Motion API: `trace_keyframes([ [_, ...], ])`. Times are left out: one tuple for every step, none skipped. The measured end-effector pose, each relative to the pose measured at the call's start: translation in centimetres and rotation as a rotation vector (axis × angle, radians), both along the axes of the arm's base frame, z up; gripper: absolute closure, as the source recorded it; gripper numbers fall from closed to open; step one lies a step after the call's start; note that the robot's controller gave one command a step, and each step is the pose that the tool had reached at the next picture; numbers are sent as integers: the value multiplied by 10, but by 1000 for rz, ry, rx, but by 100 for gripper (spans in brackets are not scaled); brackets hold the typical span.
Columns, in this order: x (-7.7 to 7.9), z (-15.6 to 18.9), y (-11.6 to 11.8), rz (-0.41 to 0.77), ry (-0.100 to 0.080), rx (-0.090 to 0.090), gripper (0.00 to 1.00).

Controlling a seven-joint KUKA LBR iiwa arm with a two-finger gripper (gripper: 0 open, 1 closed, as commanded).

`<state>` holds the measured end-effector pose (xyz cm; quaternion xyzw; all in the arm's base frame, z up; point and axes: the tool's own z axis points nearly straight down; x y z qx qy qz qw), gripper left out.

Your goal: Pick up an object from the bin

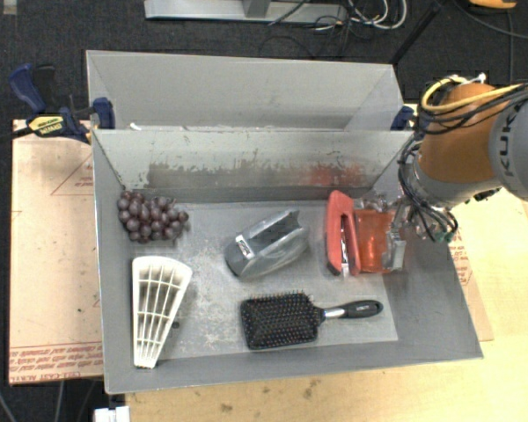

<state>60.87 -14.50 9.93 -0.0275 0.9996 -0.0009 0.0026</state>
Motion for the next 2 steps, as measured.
trace_keyframes([
  [-11,48,5,-32,4,3,100],
  [-13,115,1,-26,5,2,100],
])
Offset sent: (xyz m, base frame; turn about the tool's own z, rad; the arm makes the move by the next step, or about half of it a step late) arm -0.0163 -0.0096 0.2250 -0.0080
